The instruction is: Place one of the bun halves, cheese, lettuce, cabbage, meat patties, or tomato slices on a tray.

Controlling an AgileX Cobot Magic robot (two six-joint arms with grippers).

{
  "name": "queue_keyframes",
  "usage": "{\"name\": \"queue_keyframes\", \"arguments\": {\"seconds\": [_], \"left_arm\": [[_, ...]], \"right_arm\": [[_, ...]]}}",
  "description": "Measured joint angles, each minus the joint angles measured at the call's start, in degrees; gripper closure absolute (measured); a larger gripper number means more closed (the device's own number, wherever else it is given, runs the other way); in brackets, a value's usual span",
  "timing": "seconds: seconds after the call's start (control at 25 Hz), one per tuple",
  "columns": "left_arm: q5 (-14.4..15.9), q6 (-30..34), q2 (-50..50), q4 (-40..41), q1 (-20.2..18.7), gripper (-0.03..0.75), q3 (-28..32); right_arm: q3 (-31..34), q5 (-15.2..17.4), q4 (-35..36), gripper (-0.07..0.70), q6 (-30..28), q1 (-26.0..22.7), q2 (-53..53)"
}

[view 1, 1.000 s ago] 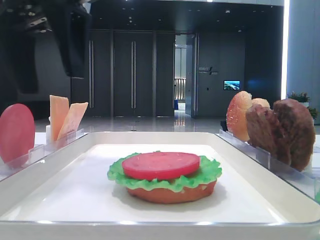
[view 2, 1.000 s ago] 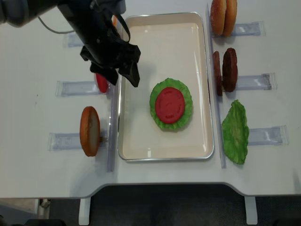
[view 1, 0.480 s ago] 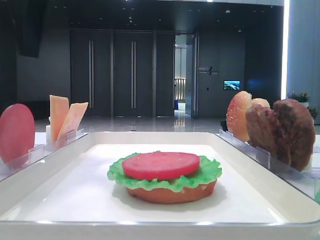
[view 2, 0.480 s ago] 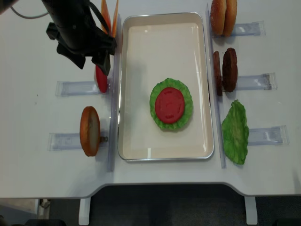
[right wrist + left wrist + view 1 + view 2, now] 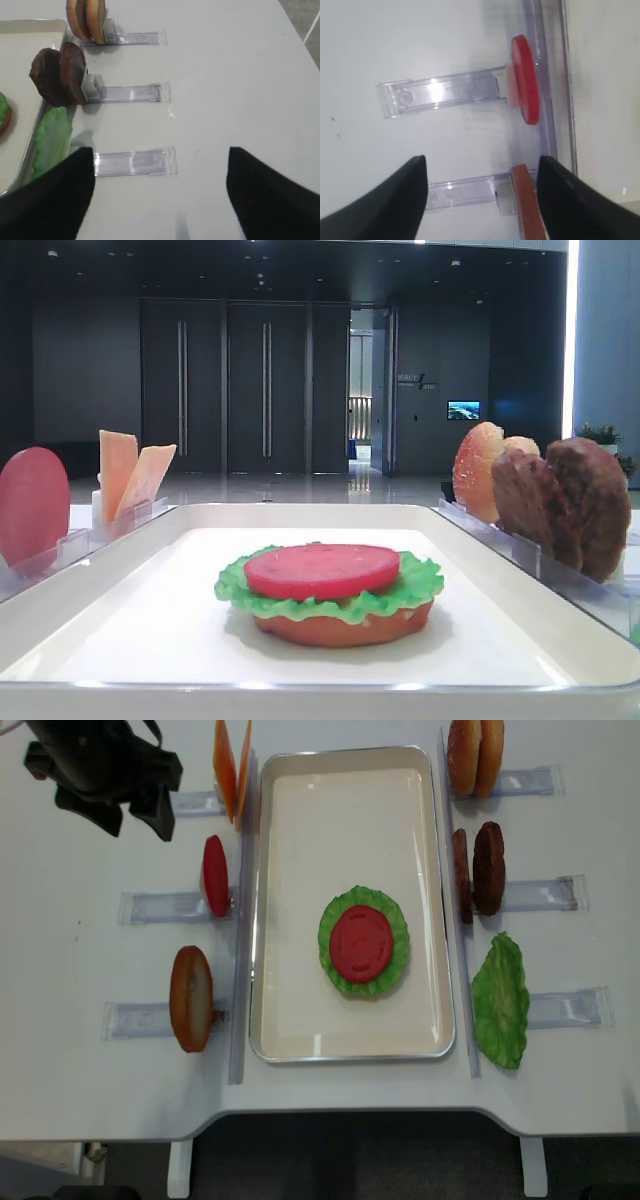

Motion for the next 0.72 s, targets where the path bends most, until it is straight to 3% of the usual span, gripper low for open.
{"name": "queue_keyframes", "arguments": {"seconds": [0.52, 0.72], "left_arm": [[0.6, 4.1, -8.2, -0.1, 15.0, 0.199, 0.0], [1.0, 4.3, -12.7, -0.1, 18.2, 0.209, 0.5]], "right_arm": [[0.0, -0.1, 0.0, 0.111, 0.0, 0.0, 0.0], [0.0, 0.0, 0.0, 0.111, 0.0, 0.0, 0.0]]}}
